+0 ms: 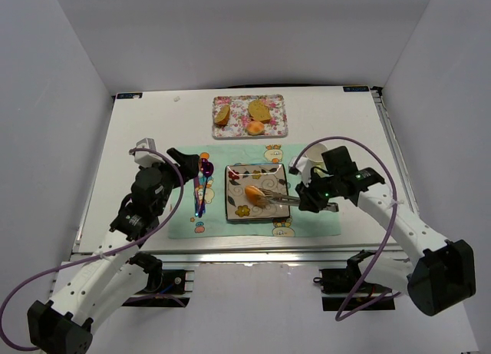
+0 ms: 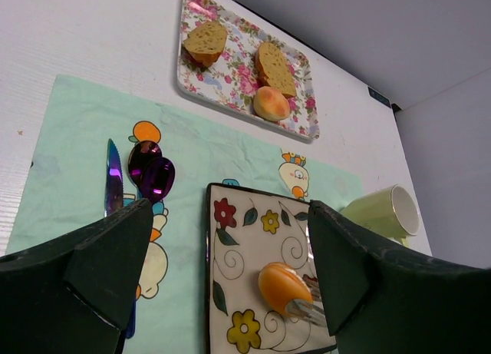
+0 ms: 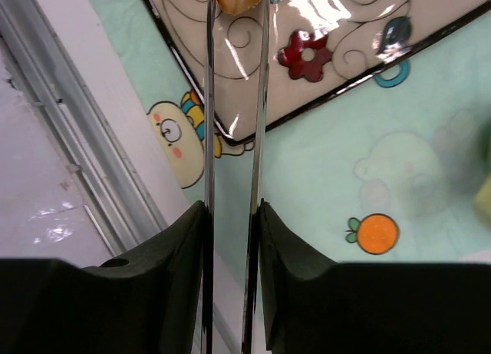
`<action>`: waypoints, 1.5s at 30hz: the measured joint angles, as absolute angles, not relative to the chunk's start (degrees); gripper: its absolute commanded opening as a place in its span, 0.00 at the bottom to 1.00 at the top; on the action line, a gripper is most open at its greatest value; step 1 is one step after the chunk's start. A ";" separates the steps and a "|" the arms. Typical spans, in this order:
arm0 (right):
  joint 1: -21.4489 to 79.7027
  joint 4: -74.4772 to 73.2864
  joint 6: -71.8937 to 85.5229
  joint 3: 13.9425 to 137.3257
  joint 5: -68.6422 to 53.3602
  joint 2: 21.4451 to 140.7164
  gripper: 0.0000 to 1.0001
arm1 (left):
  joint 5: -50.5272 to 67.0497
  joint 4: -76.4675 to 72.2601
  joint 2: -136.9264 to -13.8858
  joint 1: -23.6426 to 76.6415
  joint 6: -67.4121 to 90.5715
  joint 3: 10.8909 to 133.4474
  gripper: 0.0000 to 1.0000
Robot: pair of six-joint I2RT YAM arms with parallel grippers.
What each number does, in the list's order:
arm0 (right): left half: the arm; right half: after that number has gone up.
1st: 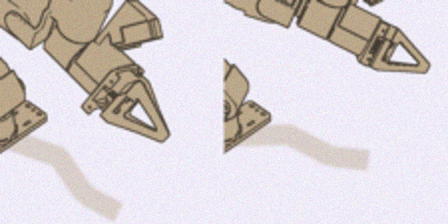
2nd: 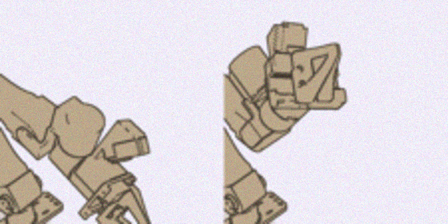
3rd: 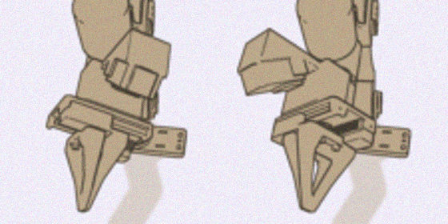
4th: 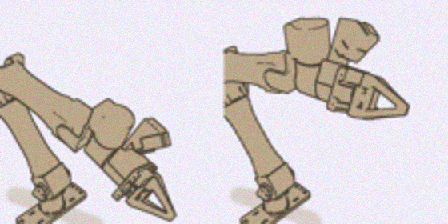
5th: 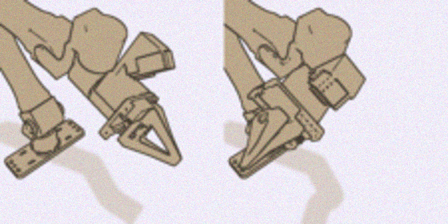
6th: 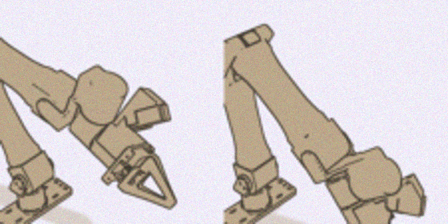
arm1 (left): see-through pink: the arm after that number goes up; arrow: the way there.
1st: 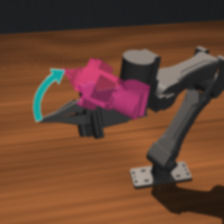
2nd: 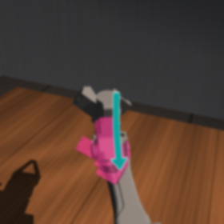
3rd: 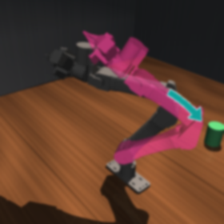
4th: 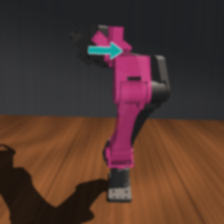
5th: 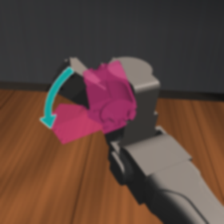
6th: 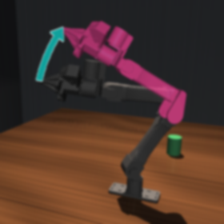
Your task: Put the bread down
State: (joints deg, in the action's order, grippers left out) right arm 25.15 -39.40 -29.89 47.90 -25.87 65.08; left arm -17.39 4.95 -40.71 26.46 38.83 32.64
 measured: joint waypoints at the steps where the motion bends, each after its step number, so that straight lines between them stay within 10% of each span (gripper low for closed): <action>1: 25.15 -39.18 -30.59 47.90 -25.39 64.79 0.35 | -17.23 4.84 -40.73 26.46 38.83 32.56 0.91; 9: 25.15 -38.92 -34.35 47.92 -24.10 64.01 0.63 | -16.45 3.84 -41.10 26.46 38.81 32.47 0.91; 14: 25.15 -39.20 -34.94 49.39 -24.80 61.98 0.60 | -16.05 3.36 -41.10 26.46 38.83 32.38 0.91; 20: 24.56 -37.52 -32.34 56.90 -26.46 58.35 0.29 | -15.62 2.50 -41.32 26.46 38.54 32.38 0.91; 30: 22.98 -34.41 -32.77 53.23 -25.63 59.40 0.48 | -14.50 1.39 -43.66 26.46 37.52 32.38 0.91; 45: 22.98 -25.61 -30.11 40.27 -21.04 72.69 0.46 | -13.69 -0.54 -43.68 26.46 38.85 31.44 0.89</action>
